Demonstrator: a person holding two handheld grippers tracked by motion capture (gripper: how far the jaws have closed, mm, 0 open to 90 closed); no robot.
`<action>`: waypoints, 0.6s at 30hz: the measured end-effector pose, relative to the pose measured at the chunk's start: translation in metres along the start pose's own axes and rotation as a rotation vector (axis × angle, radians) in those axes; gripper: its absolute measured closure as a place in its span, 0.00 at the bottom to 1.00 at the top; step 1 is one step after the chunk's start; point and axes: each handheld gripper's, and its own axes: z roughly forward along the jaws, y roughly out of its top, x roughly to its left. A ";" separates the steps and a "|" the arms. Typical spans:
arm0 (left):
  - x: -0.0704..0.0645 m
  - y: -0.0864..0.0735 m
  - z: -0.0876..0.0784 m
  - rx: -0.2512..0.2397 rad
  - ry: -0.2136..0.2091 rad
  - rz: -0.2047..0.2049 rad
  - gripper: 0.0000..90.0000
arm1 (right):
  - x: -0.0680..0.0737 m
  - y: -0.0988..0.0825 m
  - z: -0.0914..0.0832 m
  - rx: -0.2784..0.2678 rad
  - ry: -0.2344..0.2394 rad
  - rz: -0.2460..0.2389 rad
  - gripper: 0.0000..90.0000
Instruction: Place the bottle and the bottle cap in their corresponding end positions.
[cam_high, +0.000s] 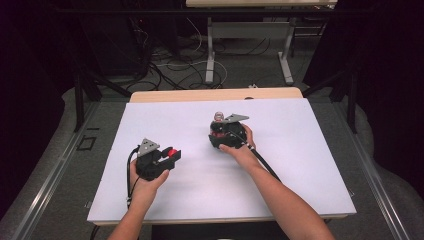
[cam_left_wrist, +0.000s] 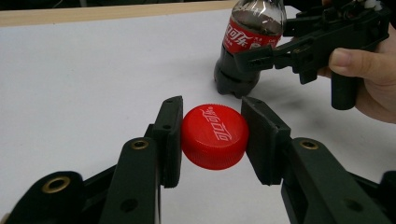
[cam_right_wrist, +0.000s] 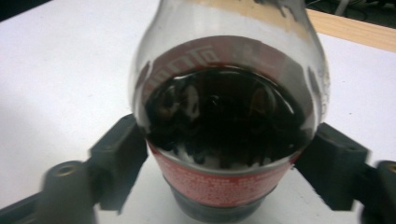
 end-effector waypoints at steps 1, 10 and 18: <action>-0.001 -0.001 0.001 0.003 -0.003 -0.001 0.68 | 0.000 0.000 -0.001 -0.001 0.004 0.003 0.17; -0.018 -0.009 0.029 0.052 -0.076 0.034 0.68 | -0.004 -0.006 -0.020 -0.035 -0.024 0.018 0.09; -0.044 -0.016 0.060 0.078 -0.163 0.055 0.67 | -0.011 -0.014 -0.044 -0.029 -0.058 0.067 0.02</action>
